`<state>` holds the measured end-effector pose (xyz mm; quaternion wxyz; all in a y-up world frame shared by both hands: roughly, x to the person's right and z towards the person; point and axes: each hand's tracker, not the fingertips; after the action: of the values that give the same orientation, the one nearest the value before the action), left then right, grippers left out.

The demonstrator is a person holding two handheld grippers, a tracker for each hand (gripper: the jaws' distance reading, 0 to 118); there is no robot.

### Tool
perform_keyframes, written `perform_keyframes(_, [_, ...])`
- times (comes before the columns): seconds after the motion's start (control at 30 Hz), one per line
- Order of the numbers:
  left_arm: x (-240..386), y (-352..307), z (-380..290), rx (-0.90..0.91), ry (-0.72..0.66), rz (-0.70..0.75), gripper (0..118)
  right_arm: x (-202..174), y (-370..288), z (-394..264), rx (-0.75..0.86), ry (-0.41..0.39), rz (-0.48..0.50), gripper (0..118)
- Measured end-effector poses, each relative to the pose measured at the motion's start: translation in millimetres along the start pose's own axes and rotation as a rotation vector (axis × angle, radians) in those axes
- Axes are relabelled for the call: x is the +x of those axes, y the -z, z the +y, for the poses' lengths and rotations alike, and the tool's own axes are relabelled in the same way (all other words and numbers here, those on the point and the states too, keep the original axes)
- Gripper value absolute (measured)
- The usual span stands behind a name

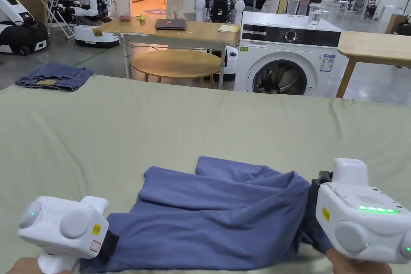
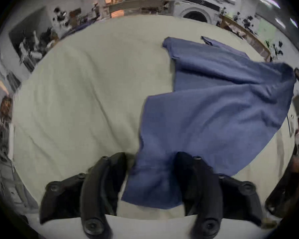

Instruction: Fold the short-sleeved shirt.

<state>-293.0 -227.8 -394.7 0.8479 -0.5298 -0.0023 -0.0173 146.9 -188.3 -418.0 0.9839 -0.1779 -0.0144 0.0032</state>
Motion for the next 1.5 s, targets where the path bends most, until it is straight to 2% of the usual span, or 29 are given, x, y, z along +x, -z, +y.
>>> perform_keyframes(0.03, [1.5, -3.8, 1.7, 0.016, 0.006, 0.002, 35, 10.3, 1.7, 4.2, -0.018, 0.010, -0.013, 0])
perform_keyframes(0.07, [0.2, -5.4, 4.0, 0.018, 0.004, -0.041, 6, 20.8, 3.5, 8.1, -0.041, 0.028, -0.019, 0])
perform_keyframes(0.1, [-2.4, -4.7, 6.6, 0.008, -0.010, -0.065, 0, 32.1, 4.1, 11.7, -0.059, 0.060, -0.020, 0])
perform_keyframes(0.2, [-6.7, -9.5, 9.5, 0.046, -0.051, -0.103, 0, 63.8, 14.0, 19.0, -0.192, 0.103, -0.014, 0])
perform_keyframes(0.27, [-2.7, -14.1, 11.3, 0.072, -0.053, -0.096, 0, 80.3, 24.7, 14.0, -0.283, 0.102, -0.003, 17])
perform_keyframes(0.37, [0.6, -16.2, 17.6, 0.084, -0.052, -0.109, 0, 88.2, 40.6, -5.0, -0.429, 0.089, -0.003, 56])
perform_keyframes(0.4, [2.0, -15.2, 18.5, 0.086, -0.051, -0.113, 0, 88.6, 46.2, -14.6, -0.469, 0.090, 0.011, 60])
perform_keyframes(0.5, [3.4, -11.5, 19.8, 0.087, -0.052, -0.118, 0, 83.0, 65.2, -44.9, -0.585, 0.125, 0.054, 60])
perform_keyframes(0.57, [4.6, -8.7, 16.8, 0.082, -0.051, -0.112, 0, 75.7, 76.1, -64.6, -0.684, 0.145, 0.118, 60])
perform_keyframes(0.6, [3.8, -7.2, 15.3, 0.077, -0.050, -0.109, 0, 68.9, 78.5, -72.3, -0.705, 0.117, 0.118, 58])
perform_keyframes(0.63, [2.3, -6.2, 13.3, 0.076, -0.050, -0.108, 0, 61.8, 71.1, -72.9, -0.609, 0.030, 0.052, 57])
perform_keyframes(0.67, [1.4, -5.6, 11.7, 0.073, -0.052, -0.108, 0, 57.3, 67.6, -71.4, -0.575, -0.013, 0.067, 53])
perform_keyframes(0.7, [-0.1, -5.2, 10.1, 0.071, -0.055, -0.106, 0, 55.6, 70.2, -68.7, -0.607, -0.014, 0.073, 46])
perform_keyframes(0.73, [-1.8, -5.1, 8.8, 0.072, -0.058, -0.102, 0, 55.6, 71.0, -66.5, -0.609, 0.008, 0.080, 28])
perform_keyframes(0.77, [-3.7, -5.4, 8.2, 0.075, -0.060, -0.104, 0, 54.4, 68.1, -63.4, -0.609, 0.020, 0.089, 28])
perform_keyframes(0.8, [-5.7, -5.8, 8.4, 0.077, -0.067, -0.106, 0, 52.7, 69.3, -61.6, -0.609, 0.020, 0.087, 21])
perform_keyframes(0.83, [-7.8, -7.0, 8.3, 0.079, -0.074, -0.108, 0, 53.2, 69.4, -60.8, -0.609, 0.017, 0.085, 7])
perform_keyframes(0.87, [-9.6, -9.1, 8.0, 0.086, -0.079, -0.112, 0, 53.7, 69.5, -61.3, -0.612, 0.006, 0.085, 5])
perform_keyframes(0.9, [-11.3, -11.9, 8.1, 0.093, -0.082, -0.113, 0, 55.5, 65.8, -60.0, -0.597, 0.006, 0.089, 5])
perform_keyframes(1.0, [-15.4, -34.9, 8.4, 0.173, -0.097, -0.102, 0, 65.8, 52.6, -45.6, -0.501, 0.082, 0.098, 3])
perform_keyframes(1.07, [-23.2, -54.8, 14.2, 0.232, -0.112, -0.113, 0, 65.9, 36.2, -26.2, -0.400, 0.015, 0.034, 2])
perform_keyframes(1.1, [-27.7, -66.0, 18.4, 0.264, -0.121, -0.123, 0, 68.3, 30.7, -14.0, -0.363, -0.003, 0.031, 2])
perform_keyframes(1.23, [-42.1, -113.1, 47.6, 0.381, -0.126, -0.118, 0, 80.7, 11.5, 43.0, -0.214, 0.039, 0.038, 2])
perform_keyframes(1.5, [-66.0, -208.5, 139.3, 0.596, -0.126, -0.064, 0, 73.0, -6.0, 162.8, -0.024, -0.001, 0.018, 2])
